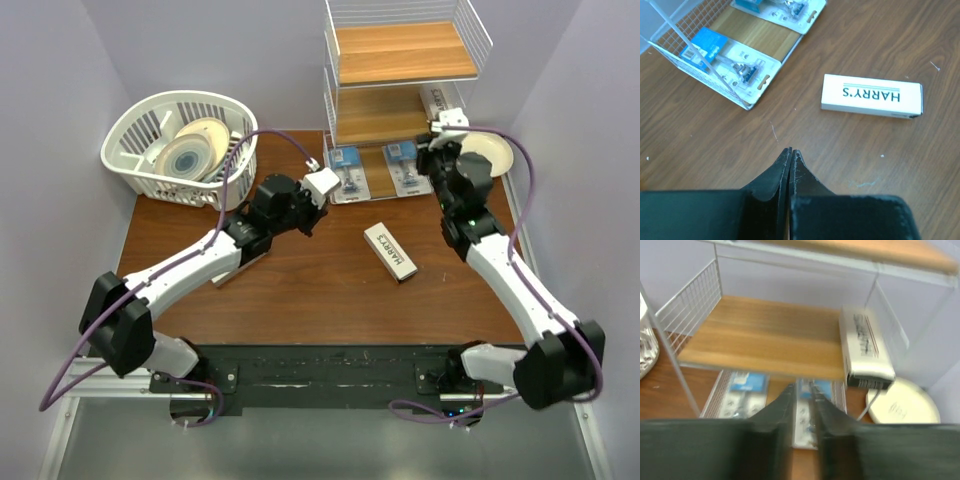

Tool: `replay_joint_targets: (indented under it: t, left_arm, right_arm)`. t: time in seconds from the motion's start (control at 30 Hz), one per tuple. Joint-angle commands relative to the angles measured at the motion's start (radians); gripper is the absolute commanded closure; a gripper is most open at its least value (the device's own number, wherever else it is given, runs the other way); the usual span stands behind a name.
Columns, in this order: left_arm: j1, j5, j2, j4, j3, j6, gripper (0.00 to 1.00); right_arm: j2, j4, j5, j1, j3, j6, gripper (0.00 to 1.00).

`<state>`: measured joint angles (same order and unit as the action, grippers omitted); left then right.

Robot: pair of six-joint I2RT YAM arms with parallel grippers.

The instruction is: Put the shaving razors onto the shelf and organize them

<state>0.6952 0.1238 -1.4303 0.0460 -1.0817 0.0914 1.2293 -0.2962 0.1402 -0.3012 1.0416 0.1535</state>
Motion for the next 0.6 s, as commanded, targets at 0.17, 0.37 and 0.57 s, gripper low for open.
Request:
replay_joint_targets:
  t: [0.17,0.37,0.57]
  left_arm:
    - [-0.02,0.073,0.07,-0.032,0.085,0.021,0.96]
    - [-0.051,0.097,0.085,-0.075,0.111,0.018,0.96]
    - [-0.098,0.125,0.106,-0.083,0.14,0.005,0.94]
  right_arm:
    - [-0.008,0.249,-0.062,0.186,0.032,-0.205,1.0]
    - [0.113,0.264,-0.096,0.238,0.167,-0.218,1.0]
    - [0.2,0.229,-0.105,0.244,0.233,-0.221,1.0]
